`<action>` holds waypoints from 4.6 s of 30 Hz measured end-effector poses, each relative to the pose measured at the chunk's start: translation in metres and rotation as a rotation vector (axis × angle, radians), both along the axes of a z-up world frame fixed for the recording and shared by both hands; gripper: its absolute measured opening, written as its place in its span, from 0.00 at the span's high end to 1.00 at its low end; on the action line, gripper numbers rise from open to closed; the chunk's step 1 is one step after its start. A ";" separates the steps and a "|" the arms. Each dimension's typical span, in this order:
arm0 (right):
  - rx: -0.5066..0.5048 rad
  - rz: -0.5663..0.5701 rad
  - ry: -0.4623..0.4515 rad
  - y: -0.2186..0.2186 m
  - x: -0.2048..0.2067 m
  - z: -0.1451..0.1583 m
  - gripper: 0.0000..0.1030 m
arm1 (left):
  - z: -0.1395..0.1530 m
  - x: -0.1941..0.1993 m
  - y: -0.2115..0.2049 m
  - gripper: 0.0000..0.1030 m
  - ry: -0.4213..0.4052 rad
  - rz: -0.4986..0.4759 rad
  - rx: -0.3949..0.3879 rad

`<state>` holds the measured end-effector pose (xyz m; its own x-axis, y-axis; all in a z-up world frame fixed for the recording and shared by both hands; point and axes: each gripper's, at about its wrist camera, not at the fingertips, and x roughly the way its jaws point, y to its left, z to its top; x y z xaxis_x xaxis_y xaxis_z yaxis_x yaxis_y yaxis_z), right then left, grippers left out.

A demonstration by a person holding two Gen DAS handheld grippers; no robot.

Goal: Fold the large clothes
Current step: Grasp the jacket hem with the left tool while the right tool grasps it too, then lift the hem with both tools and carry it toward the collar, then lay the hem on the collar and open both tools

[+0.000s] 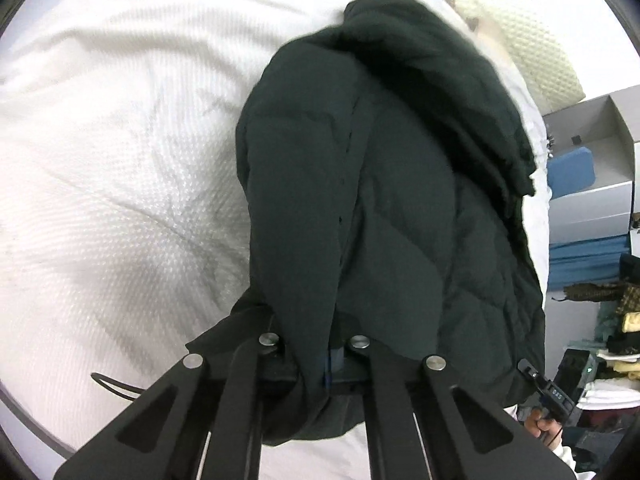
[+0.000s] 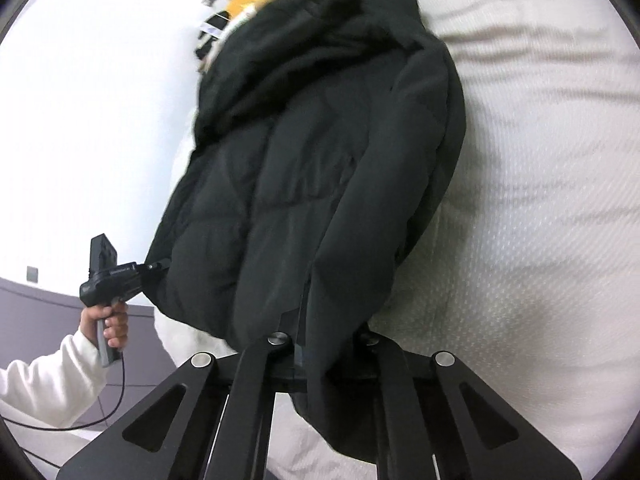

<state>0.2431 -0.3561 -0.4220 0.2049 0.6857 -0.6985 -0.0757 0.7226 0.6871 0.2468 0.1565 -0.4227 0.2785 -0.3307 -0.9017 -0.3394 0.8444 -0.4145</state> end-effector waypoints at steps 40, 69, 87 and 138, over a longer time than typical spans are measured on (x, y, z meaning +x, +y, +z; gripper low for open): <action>0.027 -0.319 -0.190 -0.027 -0.269 0.173 0.97 | 0.217 -0.288 0.070 1.00 -0.139 0.031 -0.298; 0.064 -0.491 0.087 -0.069 0.001 0.104 0.97 | 0.181 0.001 0.062 0.99 -0.030 0.060 -0.175; 0.024 -0.520 0.407 -0.068 0.114 -0.027 0.97 | 0.050 0.144 0.049 0.96 0.202 0.081 -0.048; -0.352 -0.080 -0.204 0.125 0.069 0.041 0.36 | 0.053 0.099 -0.114 0.18 -0.179 -0.381 0.261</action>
